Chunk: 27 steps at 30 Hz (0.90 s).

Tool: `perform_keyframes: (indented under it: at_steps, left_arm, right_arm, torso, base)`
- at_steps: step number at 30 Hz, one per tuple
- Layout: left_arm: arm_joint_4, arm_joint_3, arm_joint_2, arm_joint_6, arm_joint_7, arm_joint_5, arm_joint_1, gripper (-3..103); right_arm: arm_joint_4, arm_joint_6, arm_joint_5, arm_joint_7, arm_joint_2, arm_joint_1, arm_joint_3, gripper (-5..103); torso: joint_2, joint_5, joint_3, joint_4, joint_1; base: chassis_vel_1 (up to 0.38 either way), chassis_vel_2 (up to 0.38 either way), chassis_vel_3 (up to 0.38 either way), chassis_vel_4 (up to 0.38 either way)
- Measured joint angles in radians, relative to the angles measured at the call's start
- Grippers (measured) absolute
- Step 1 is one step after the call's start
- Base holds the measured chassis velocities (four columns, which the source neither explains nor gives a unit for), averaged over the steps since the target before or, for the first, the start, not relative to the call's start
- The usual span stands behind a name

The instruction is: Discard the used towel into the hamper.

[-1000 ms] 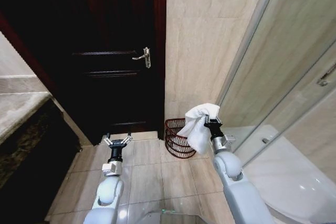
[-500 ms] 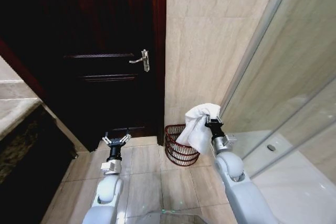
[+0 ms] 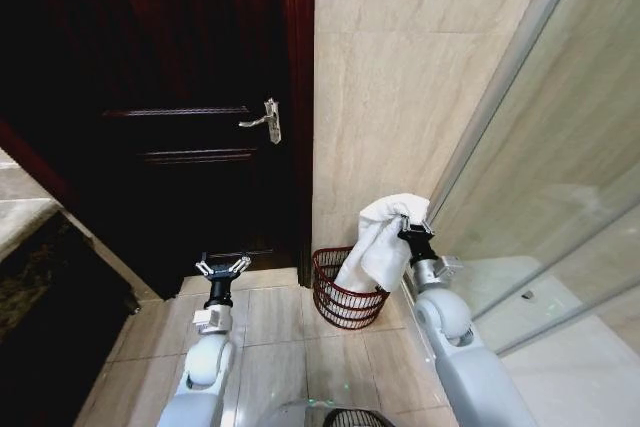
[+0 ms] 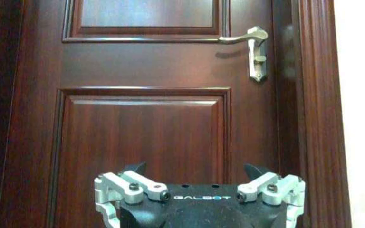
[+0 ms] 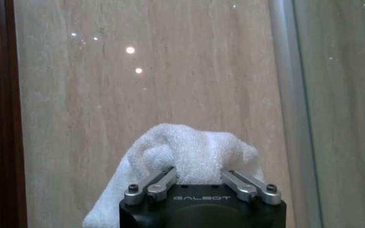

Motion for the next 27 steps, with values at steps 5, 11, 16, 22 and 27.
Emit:
perform_keyframes:
  at_steps: [5, 11, 16, 22, 27]
  left_arm:
    - [-0.002, 0.003, -0.013, 0.0, 0.0, 0.006, -0.004, 100]
    - [-0.032, 0.013, -0.034, 0.025, 0.002, 0.027, -0.01, 100]
    - [-0.054, 0.012, -0.028, 0.038, 0.026, 0.035, 0.012, 100]
    - [-0.043, -0.004, 0.004, 0.051, 0.068, -0.002, 0.009, 100]
    - [-0.044, -0.016, 0.019, 0.063, 0.096, -0.036, 0.005, 100]
  right_arm:
    - [0.01, -0.004, 0.0, -0.001, -0.004, -0.007, 0.003, 12]
    - [0.023, -0.019, 0.027, -0.002, -0.033, -0.024, 0.025, 12]
    - [0.031, -0.017, 0.04, -0.015, -0.051, -0.035, 0.044, 12]
    - [0.031, -0.009, 0.039, -0.058, -0.046, -0.034, 0.046, 12]
    - [0.041, -0.024, 0.034, -0.092, -0.047, -0.042, 0.049, 12]
  torso:
    - [-0.024, 0.0, -0.014, 0.0, -0.01]
    - [-0.052, 0.0001, -0.029, -0.0002, -0.022]
    - [-0.078, 0.0, -0.044, 0.0, -0.033]
    - [-0.107, -0.0002, -0.061, 0.0, -0.044]
    - [-0.123, 0.0, -0.071, 0.0, -0.051]
  base:
    - [0.004, -0.006, -0.011, 0.01]
    - [0.0, 0.0, 0.0, 0.0]
    - [0.0, 0.0, 0.0, 0.0]
    - [0.0, 0.0, 0.0, 0.0]
    - [0.0, 0.0, 0.0, 0.0]
